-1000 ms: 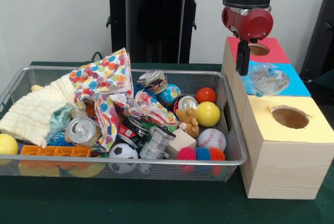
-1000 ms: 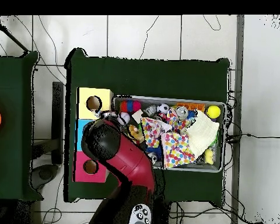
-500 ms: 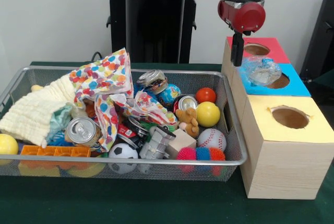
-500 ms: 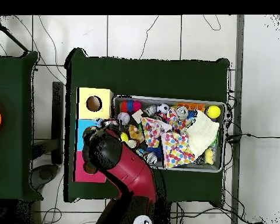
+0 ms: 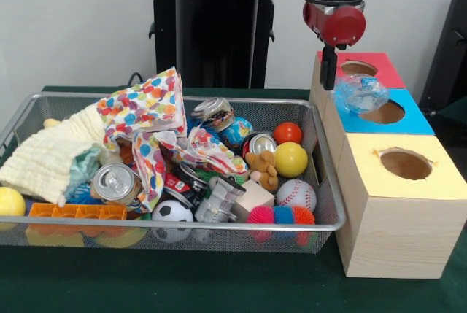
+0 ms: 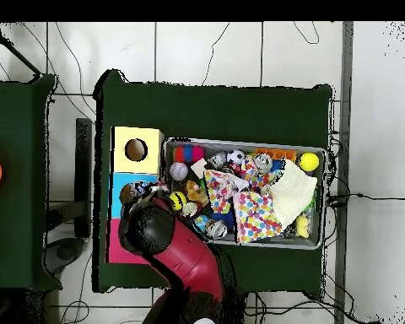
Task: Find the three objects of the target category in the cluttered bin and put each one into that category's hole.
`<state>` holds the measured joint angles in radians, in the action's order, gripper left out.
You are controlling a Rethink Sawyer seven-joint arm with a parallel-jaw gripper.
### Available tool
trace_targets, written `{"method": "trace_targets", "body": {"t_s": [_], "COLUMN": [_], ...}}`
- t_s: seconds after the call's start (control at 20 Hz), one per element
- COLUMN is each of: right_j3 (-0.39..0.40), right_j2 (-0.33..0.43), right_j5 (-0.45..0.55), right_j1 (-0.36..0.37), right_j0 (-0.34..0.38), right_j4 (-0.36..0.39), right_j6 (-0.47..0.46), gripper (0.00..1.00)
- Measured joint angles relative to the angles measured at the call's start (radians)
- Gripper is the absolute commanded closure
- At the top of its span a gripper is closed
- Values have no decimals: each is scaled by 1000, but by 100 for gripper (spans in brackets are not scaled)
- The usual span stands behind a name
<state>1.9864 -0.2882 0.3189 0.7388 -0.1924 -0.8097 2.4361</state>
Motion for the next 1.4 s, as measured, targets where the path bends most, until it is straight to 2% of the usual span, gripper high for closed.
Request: {"method": "trace_targets", "body": {"t_s": [0.55,1.4], "right_j3": [42,45], "right_j2": [47,91], "right_j5": [-125,-136], "right_j1": [22,-18], "right_j0": [4,-38], "right_j4": [-13,-20], "right_j6": [0,0], "gripper": [100,100]}}
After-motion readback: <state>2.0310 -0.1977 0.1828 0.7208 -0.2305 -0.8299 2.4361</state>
